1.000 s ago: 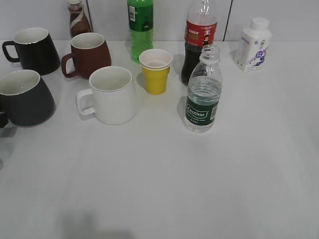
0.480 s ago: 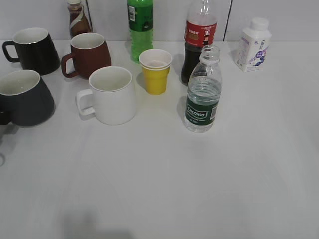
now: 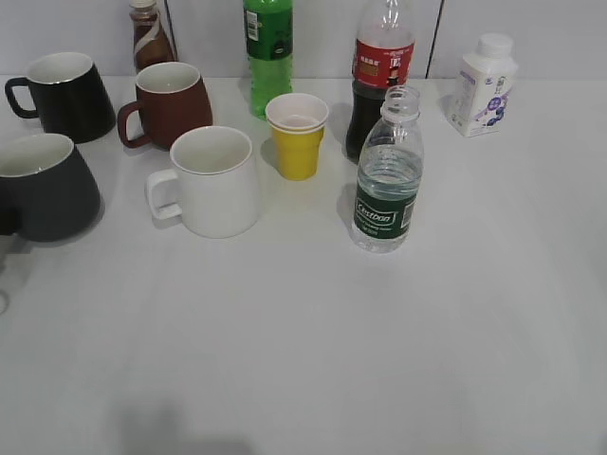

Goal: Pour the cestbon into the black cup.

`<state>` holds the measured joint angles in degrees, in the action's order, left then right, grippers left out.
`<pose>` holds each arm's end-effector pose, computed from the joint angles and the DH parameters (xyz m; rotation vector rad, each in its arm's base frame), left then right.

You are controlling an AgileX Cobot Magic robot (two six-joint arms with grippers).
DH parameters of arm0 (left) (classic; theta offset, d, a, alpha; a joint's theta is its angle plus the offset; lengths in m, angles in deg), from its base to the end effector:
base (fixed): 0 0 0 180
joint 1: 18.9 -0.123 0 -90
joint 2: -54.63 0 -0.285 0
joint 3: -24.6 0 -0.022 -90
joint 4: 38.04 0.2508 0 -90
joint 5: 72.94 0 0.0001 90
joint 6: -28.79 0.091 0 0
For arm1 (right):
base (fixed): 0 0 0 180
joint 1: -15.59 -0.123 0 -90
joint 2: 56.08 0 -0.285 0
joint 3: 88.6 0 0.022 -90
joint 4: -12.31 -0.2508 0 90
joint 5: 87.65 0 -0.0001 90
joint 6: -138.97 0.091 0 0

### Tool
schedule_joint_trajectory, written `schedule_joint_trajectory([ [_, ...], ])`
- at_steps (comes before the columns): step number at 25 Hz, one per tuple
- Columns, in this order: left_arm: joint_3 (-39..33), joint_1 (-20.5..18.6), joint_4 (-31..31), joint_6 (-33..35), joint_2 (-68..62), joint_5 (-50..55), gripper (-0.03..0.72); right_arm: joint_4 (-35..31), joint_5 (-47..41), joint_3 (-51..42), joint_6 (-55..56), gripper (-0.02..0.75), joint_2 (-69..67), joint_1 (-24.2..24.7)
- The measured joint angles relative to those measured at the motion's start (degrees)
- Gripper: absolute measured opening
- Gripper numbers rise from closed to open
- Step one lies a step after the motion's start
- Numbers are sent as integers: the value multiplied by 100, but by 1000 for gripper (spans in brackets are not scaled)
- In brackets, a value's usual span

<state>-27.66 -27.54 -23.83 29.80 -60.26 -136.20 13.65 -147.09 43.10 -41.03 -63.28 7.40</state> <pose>0.2829 0.0228 0.1194 0.1376 1.8143 -0.0024 -0.0057 -0.0027 0.2805 -0.1423 2.0014 0.0636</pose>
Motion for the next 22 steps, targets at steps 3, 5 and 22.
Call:
schedule_joint_trajectory([
  [3,0,0,35,6,251,77,41,-243,106,41,-455,590,-87,0],
  [5,0,0,85,13,487,83,41,-312,452,87,-615,590,-274,0],
  [22,-31,0,1301,-588,1952,445,41,-2358,6146,-403,-2513,583,-3483,-597],
])
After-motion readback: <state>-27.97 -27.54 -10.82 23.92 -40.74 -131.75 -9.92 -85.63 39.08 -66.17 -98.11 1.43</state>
